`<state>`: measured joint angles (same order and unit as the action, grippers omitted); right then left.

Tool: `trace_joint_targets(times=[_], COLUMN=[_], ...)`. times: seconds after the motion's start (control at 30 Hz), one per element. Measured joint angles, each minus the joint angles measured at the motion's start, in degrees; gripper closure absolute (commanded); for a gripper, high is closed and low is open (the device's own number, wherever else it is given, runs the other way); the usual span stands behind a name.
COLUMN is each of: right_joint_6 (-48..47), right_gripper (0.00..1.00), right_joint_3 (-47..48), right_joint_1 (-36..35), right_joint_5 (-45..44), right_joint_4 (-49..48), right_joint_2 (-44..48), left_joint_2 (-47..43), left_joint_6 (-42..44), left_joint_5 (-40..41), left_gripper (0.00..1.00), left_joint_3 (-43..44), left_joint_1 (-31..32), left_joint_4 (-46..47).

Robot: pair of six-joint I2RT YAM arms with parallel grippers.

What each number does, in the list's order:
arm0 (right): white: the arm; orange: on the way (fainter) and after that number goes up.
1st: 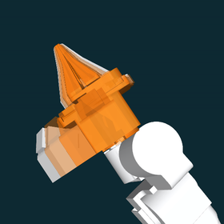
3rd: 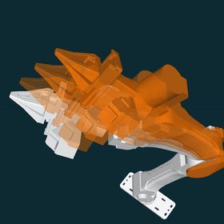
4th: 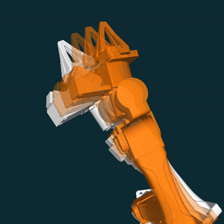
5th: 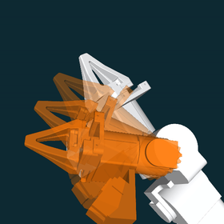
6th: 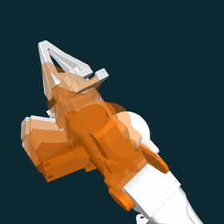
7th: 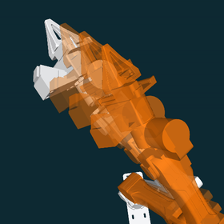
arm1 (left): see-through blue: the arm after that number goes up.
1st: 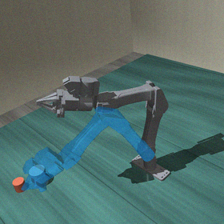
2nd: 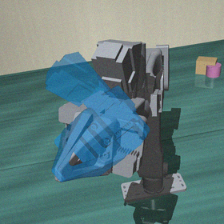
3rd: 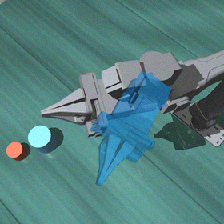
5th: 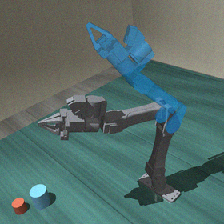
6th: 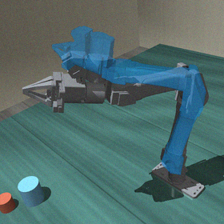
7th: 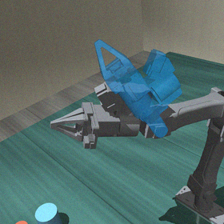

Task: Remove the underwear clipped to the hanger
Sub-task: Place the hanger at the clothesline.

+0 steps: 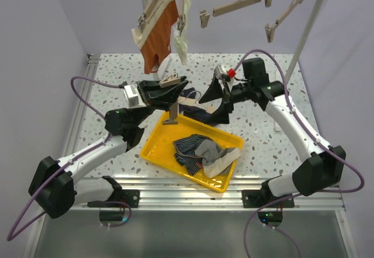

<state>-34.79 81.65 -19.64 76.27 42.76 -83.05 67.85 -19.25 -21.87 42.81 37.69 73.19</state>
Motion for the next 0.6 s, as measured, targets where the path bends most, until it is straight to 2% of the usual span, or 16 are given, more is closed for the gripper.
trace_joint_targets(times=[0.13,0.2,0.33,0.47,0.53,0.6], right_joint_6=[19.3,25.4,39.26,49.72,53.7,57.05], right_gripper=[0.01,0.01,0.02,0.01,0.03,0.12], right_joint_3=[-7.69,-8.59,-14.82,-17.29,-17.29,-17.29], right_joint_1=[-1.51,-1.95,-4.7,-8.26,-9.62,-10.64], right_joint_5=[-3.54,-5.14,-8.15,-11.1,-12.24,-13.4], right_joint_4=[-20.61,-28.02,-49.24,-63.54,-69.07,-73.79], right_joint_2=[2.89,2.86,4.13,3.67,3.15,2.69], left_joint_2=[1.92,2.4,3.41,4.55,5.09,5.44], left_joint_6=[-1.6,-2.34,-3.41,-4.09,-4.17,-4.11], left_joint_5=[0.9,1.62,3.78,6.6,8.15,9.46], left_gripper=[1.0,1.0,1.0,1.0,1.0,1.0], left_joint_3=[2.54,3.13,4.15,5.46,6.12,6.62], left_joint_1=[0.02,0.04,0.39,1.03,1.46,1.9], left_joint_4=[0.0,0.02,0.04,0.02,0.02,0.2])
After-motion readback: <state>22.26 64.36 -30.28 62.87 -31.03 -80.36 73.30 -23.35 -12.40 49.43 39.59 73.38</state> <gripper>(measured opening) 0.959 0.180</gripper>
